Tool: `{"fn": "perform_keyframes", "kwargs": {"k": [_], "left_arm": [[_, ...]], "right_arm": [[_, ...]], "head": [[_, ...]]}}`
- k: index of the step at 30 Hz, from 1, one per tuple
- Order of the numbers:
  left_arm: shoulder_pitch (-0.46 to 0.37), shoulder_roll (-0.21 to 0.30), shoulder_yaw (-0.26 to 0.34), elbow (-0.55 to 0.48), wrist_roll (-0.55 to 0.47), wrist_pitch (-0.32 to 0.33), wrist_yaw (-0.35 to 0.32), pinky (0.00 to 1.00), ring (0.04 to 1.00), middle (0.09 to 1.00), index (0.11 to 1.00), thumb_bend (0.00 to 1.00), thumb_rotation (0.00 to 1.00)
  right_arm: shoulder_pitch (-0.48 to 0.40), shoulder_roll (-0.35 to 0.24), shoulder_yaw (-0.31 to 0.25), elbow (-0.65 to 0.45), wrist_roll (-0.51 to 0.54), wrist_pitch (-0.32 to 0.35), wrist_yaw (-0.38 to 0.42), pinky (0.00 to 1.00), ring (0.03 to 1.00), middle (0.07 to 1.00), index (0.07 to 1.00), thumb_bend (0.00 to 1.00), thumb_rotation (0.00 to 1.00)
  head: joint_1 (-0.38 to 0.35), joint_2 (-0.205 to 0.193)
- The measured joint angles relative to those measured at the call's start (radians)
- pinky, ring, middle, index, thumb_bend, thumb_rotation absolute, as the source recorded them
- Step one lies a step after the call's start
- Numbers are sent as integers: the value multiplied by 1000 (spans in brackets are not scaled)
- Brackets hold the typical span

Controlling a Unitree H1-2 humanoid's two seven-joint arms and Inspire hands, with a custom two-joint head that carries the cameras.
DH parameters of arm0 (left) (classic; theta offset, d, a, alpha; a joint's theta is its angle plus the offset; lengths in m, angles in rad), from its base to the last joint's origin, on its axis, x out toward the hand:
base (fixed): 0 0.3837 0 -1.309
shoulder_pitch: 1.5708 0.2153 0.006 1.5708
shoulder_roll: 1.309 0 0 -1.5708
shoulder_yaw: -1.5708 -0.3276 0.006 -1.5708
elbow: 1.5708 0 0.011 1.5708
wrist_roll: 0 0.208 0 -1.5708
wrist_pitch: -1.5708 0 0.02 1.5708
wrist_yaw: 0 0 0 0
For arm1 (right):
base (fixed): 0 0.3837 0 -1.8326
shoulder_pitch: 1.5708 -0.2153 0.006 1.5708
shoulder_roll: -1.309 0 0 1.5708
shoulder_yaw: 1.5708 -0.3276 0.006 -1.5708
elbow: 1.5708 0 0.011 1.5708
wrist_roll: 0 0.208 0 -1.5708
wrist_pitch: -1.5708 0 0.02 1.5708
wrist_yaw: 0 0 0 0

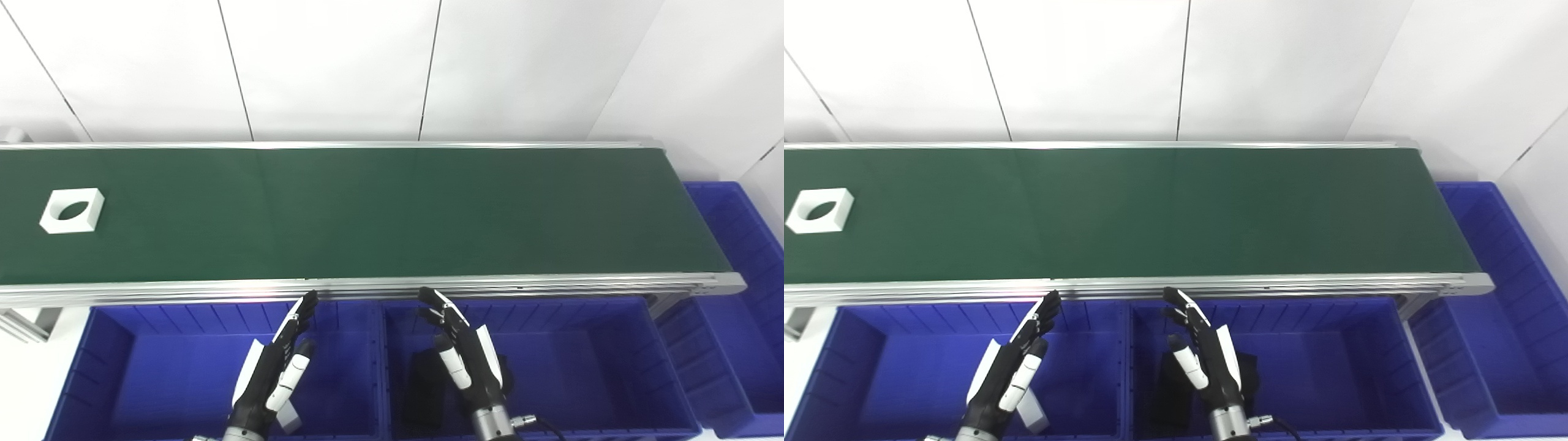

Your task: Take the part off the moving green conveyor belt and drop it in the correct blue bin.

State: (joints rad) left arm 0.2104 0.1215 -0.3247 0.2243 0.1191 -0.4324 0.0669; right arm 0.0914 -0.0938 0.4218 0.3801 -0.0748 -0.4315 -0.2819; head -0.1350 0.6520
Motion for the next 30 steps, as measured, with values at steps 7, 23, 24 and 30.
{"fn": "perform_keyframes", "kwargs": {"k": [7,23,24,30], "left_arm": [[0,1,-1,0,-1,0,0,940,953,954,946,581,992],[-7,4,-22,4,8,0,20,934,952,956,949,582,1000],[-8,5,-25,5,8,0,22,933,951,955,948,582,1000],[-11,7,-33,9,8,0,38,931,950,953,947,582,1000]], "right_arm": [[0,0,-2,2,-2,0,2,838,810,863,864,782,1000],[2,4,-13,2,-2,0,4,838,810,868,858,784,1000],[2,4,-13,2,-2,0,4,839,812,868,858,783,1000],[1,4,-12,9,-3,0,3,840,811,865,853,784,1000]], "head": [[-2,-2],[2,-12],[3,-14],[3,-14]]}}
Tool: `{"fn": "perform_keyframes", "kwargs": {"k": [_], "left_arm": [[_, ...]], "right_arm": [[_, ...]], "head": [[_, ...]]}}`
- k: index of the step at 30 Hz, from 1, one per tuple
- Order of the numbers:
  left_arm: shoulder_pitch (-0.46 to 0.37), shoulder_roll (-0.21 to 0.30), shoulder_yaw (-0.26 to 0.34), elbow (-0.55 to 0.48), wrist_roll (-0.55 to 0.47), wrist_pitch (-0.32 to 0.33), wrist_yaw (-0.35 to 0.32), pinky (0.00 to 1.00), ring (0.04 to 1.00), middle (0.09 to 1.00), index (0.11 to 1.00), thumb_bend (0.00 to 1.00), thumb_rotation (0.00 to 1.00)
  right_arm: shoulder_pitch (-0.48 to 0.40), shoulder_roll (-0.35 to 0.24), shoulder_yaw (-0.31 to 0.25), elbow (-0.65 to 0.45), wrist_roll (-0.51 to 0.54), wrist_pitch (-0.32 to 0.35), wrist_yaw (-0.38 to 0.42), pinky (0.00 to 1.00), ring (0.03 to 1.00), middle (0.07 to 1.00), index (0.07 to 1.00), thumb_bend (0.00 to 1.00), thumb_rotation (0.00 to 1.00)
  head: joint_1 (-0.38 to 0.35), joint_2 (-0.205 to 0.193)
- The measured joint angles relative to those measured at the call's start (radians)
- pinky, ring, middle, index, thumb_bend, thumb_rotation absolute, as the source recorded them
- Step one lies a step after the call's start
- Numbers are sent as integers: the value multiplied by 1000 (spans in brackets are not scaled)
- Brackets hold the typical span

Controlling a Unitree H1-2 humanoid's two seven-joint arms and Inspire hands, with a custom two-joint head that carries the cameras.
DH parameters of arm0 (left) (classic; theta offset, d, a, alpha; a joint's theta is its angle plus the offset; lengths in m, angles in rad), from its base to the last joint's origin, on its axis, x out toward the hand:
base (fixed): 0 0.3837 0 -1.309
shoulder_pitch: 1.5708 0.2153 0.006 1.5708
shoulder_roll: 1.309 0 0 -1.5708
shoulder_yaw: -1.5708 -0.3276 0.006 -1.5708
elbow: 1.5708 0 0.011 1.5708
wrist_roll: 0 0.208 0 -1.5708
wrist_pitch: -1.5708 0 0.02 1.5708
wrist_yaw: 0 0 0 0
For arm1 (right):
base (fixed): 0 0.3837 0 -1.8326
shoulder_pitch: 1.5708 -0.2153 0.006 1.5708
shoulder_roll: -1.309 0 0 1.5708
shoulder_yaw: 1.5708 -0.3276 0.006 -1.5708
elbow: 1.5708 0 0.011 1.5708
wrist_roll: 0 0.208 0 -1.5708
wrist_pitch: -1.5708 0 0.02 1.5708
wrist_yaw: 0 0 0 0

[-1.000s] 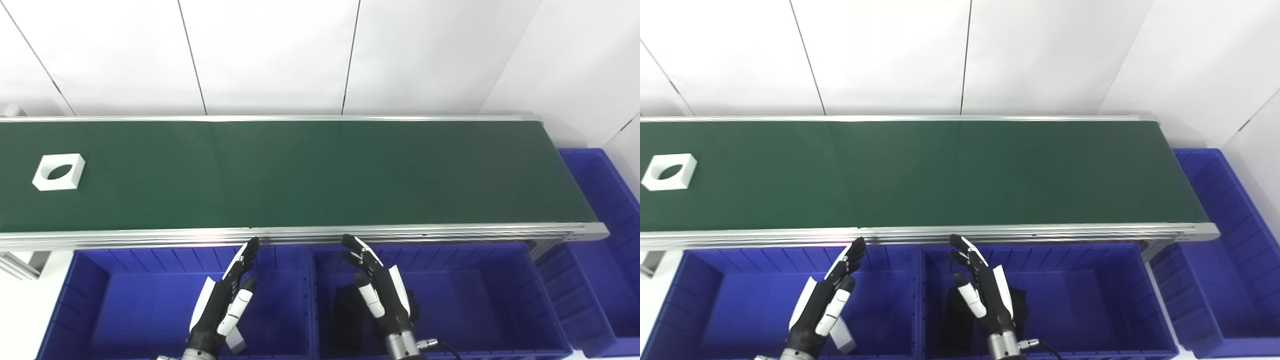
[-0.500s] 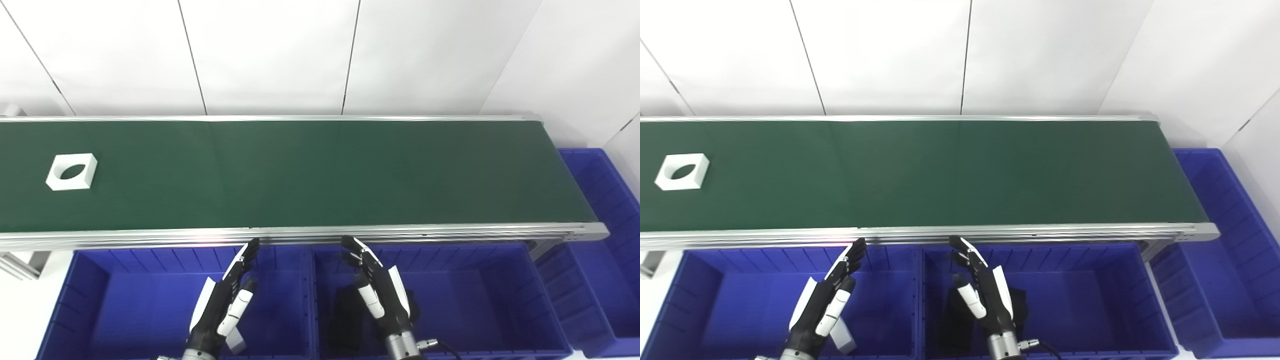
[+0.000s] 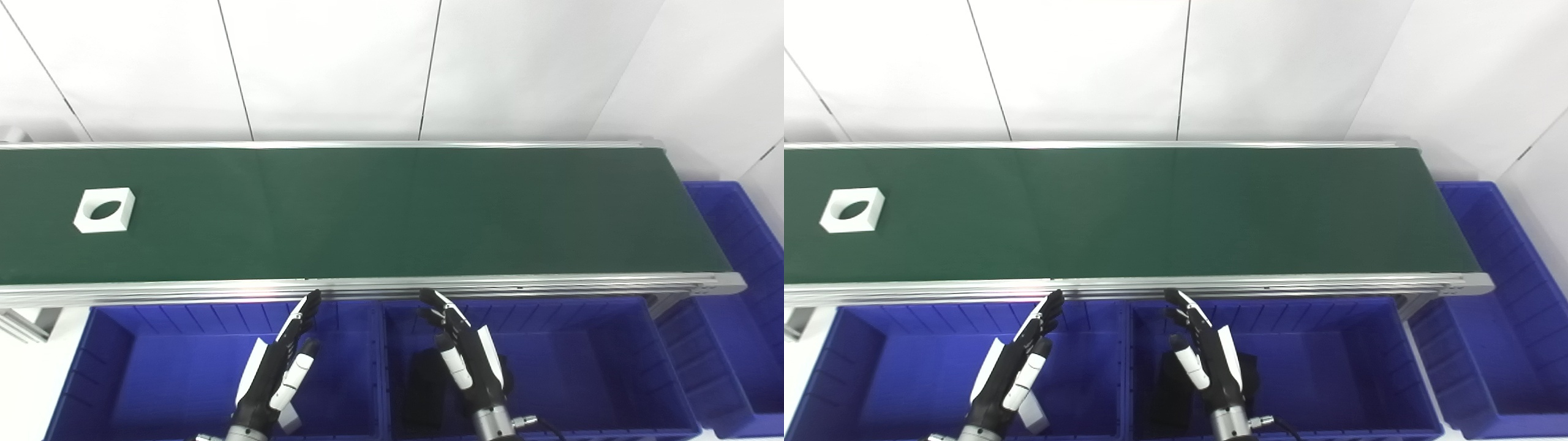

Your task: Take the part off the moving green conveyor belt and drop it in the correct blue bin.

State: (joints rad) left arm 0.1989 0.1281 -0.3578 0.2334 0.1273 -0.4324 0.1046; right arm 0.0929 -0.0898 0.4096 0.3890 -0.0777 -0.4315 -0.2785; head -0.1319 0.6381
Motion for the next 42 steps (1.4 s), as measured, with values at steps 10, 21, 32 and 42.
{"fn": "perform_keyframes", "kwargs": {"k": [10,21,32,42], "left_arm": [[0,1,-5,0,5,0,6,930,949,953,947,583,1000],[0,4,-8,0,13,0,6,932,950,952,944,581,1000],[0,4,-8,0,13,0,6,931,951,955,948,595,1000],[-4,2,-19,15,14,0,26,921,946,950,936,580,1000]], "right_arm": [[0,1,-5,1,4,0,6,846,812,871,854,785,1000],[0,1,-7,1,1,0,3,840,808,863,851,769,1000],[0,2,-7,3,1,0,4,847,811,860,852,781,997],[-1,-1,-6,12,1,0,5,832,815,868,866,768,1000]], "head": [[5,-2],[3,-2],[6,-5],[57,-28]]}}
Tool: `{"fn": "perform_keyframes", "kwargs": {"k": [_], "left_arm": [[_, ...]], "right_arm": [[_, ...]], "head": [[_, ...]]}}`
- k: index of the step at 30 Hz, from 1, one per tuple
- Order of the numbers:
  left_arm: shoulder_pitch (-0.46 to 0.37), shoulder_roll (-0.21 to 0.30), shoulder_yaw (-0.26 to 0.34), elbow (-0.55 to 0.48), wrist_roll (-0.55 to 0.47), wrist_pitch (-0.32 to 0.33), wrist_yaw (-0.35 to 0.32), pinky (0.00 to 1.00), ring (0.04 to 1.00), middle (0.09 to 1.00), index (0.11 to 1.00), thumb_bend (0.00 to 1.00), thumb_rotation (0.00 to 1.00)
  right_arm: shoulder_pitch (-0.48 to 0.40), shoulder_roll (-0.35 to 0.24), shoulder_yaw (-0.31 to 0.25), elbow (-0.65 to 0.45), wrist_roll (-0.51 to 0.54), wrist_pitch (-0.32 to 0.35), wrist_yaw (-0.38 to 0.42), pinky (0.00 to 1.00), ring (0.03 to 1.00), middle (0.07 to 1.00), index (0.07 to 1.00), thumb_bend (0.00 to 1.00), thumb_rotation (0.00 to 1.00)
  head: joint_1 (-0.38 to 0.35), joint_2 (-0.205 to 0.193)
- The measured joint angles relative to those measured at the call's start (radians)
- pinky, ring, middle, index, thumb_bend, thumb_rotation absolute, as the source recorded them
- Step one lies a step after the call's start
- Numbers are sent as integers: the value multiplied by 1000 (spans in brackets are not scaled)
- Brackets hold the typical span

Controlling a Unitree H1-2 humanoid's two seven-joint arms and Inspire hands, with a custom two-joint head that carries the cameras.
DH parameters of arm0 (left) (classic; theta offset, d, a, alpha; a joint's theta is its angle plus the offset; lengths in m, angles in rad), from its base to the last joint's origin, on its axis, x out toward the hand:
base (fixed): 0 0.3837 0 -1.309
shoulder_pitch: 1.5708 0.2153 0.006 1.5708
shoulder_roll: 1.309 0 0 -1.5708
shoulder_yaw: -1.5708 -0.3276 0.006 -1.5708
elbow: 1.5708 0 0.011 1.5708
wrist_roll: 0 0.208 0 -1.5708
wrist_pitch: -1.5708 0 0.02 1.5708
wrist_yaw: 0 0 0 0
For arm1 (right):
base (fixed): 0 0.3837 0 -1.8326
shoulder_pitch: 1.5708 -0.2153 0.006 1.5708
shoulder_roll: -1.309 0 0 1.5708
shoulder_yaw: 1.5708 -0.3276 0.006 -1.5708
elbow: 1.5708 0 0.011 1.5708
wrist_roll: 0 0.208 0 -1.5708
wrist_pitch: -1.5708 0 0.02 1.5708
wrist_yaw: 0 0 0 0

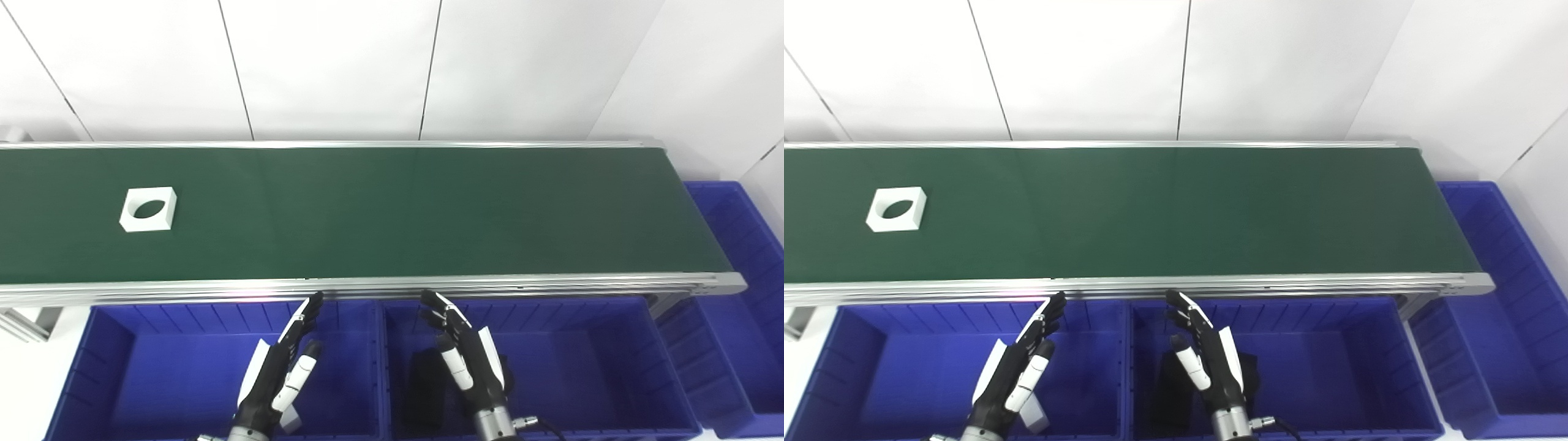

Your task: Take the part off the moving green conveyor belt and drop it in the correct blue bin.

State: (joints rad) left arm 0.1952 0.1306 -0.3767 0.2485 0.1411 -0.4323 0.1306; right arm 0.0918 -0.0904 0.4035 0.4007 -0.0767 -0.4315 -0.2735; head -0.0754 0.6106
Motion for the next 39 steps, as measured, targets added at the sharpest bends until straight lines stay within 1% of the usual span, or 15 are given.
{"fn": "perform_keyframes", "kwargs": {"k": [1,2,3,5,6,7,8,9,11,14,17,23,31,36,39], "left_arm": [[-2,-1,-3,7,0,0,1,917,945,949,935,584,1000],[-4,-2,-7,17,0,0,2,913,943,948,933,589,1000],[-6,-3,-11,23,0,0,2,907,940,944,930,596,1000],[-9,-6,-23,40,0,-1,4,898,936,941,925,593,991],[-13,-7,-28,54,0,-1,10,894,934,940,923,592,987],[-16,-8,-32,64,2,-1,17,889,930,936,919,593,982],[-19,-8,-38,72,5,-1,27,886,927,934,916,593,980],[-24,-8,-44,83,8,-1,37,879,922,928,909,581,971],[-31,-8,-51,94,17,-1,53,869,917,922,899,568,949],[-43,-8,-65,109,21,-1,70,861,913,919,895,573,932],[-55,-8,-82,131,21,-1,82,852,907,912,891,580,915],[-69,-7,-92,152,21,-1,105,851,902,905,887,574,895],[-69,-6,-96,152,22,-1,110,850,902,906,891,588,905],[-66,-1,-105,130,21,-1,110,852,906,906,884,664,893],[-64,11,-134,85,30,-1,116,815,892,902,881,761,916]], "right_arm": [[0,-2,0,3,0,0,1,831,815,871,871,764,1000],[0,-4,0,7,1,0,4,834,817,872,873,762,1000],[0,-7,-2,11,3,0,10,844,822,873,874,763,1000],[1,-12,-11,22,9,0,22,855,824,872,873,768,1000],[0,-13,-16,25,13,0,24,859,824,872,873,770,1000],[0,-14,-22,28,18,0,30,854,821,869,873,763,1000],[-1,-15,-28,34,21,0,36,852,819,867,873,760,1000],[-3,-15,-34,45,24,0,44,858,822,869,872,752,1000],[-4,-14,-48,58,38,0,66,877,825,870,872,721,1000],[-3,-14,-68,62,44,0,89,895,825,871,874,701,1000],[-8,-8,-86,77,47,0,110,897,825,868,870,721,1000],[-9,13,-121,99,54,0,150,908,834,877,876,731,1000],[-10,17,-141,111,52,0,177,898,837,881,880,728,1000],[-10,21,-146,111,50,0,179,898,829,873,877,728,1000],[-10,26,-146,112,50,0,179,927,835,873,878,729,1000]], "head": [[43,-18],[43,-18],[75,-37],[75,-37],[103,-54],[103,-54],[124,-72],[124,-72],[147,-109],[147,-126],[149,-140],[154,-150],[157,-153],[158,-153],[160,-157]]}}
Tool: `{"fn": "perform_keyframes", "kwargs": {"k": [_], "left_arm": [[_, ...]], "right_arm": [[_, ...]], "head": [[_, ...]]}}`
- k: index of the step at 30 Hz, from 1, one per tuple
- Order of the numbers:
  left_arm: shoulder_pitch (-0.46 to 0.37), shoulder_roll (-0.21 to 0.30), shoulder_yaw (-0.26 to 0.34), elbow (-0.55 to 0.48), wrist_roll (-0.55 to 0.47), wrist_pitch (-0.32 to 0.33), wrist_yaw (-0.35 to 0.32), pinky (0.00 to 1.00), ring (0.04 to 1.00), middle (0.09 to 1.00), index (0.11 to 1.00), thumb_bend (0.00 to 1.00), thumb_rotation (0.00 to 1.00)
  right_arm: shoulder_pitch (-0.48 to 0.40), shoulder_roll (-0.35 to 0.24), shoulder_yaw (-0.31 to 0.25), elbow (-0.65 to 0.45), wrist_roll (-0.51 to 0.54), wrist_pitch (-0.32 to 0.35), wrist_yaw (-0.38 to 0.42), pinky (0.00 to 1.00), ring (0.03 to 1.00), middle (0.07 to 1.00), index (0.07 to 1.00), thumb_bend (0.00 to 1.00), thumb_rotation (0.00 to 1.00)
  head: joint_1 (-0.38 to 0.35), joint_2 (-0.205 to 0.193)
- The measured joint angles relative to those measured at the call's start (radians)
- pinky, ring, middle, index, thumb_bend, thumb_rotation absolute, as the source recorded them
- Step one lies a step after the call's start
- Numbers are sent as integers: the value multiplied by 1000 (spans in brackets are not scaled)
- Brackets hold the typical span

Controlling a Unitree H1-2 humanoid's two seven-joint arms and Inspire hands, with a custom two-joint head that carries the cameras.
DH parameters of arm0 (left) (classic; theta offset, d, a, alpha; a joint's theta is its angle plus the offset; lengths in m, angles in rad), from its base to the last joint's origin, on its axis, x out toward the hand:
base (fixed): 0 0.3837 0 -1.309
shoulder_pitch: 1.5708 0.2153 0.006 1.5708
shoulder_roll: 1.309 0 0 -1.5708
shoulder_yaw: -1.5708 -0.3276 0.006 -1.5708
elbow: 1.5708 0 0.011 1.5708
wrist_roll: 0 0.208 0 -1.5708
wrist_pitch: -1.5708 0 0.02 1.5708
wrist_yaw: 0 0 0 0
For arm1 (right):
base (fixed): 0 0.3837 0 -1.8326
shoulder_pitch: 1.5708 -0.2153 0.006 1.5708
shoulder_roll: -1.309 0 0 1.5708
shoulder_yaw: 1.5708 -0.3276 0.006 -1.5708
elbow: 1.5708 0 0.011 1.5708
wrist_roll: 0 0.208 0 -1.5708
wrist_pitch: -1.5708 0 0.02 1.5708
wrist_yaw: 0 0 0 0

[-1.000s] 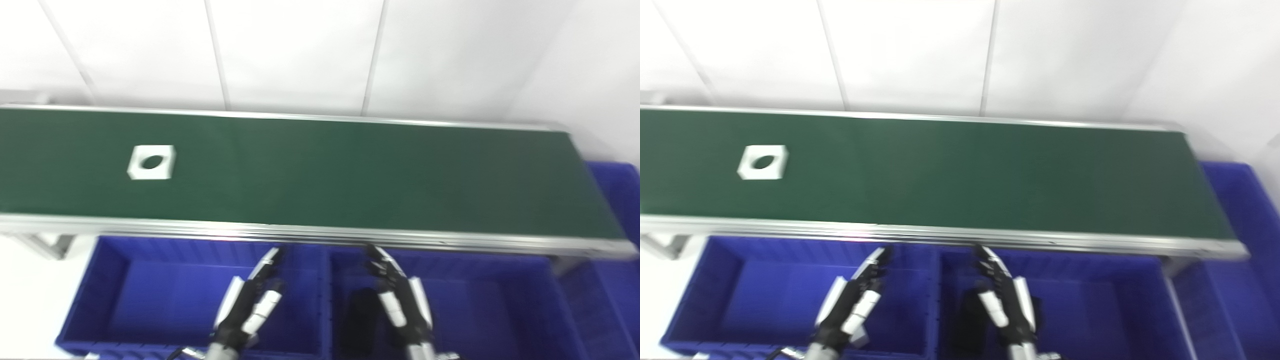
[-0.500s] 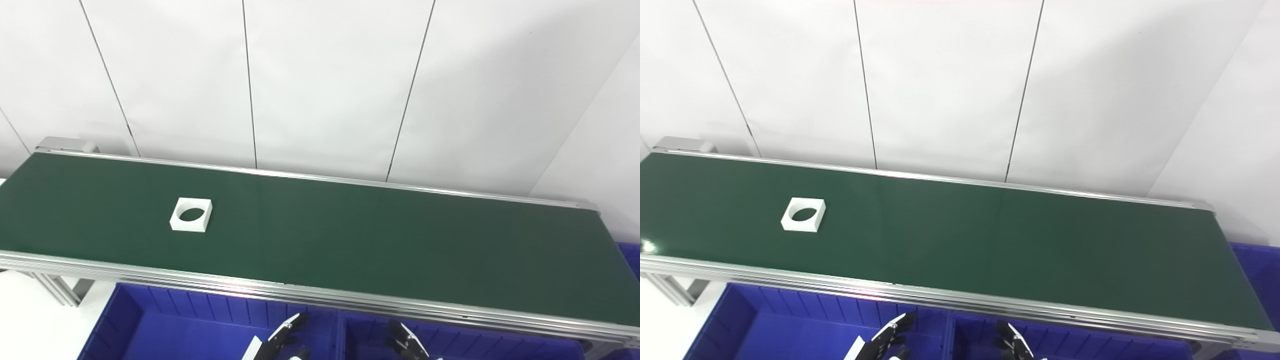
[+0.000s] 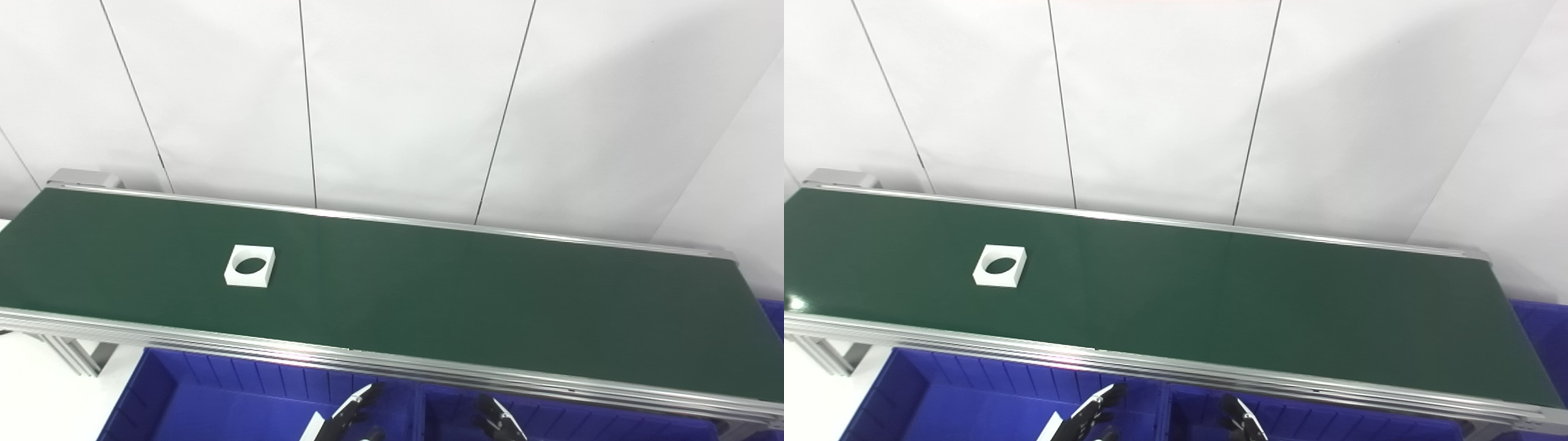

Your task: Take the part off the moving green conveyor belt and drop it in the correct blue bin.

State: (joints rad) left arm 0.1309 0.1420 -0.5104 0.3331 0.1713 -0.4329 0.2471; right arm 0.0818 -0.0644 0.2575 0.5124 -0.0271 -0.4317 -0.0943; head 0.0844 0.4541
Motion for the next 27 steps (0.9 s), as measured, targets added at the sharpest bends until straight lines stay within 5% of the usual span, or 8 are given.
{"fn": "perform_keyframes", "kwargs": {"k": [11,17,21,27], "left_arm": [[-64,99,-147,-238,234,-3,172,785,842,864,849,801,795],[-250,119,-79,-258,324,-7,188,783,838,861,851,829,686],[-301,125,-31,-245,345,-9,163,858,881,893,866,808,611],[-411,144,37,-164,388,-10,123,827,849,857,848,795,539]], "right_arm": [[-4,6,-10,18,0,0,8,917,839,873,876,708,1000],[-28,9,-5,41,-10,0,1,888,840,871,865,719,1000],[-27,7,7,48,-22,0,-30,881,845,877,872,730,1000],[-33,10,7,48,-15,0,-29,884,825,863,868,724,988]], "head": [[8,-9],[11,-21],[8,-25],[8,-26]]}}
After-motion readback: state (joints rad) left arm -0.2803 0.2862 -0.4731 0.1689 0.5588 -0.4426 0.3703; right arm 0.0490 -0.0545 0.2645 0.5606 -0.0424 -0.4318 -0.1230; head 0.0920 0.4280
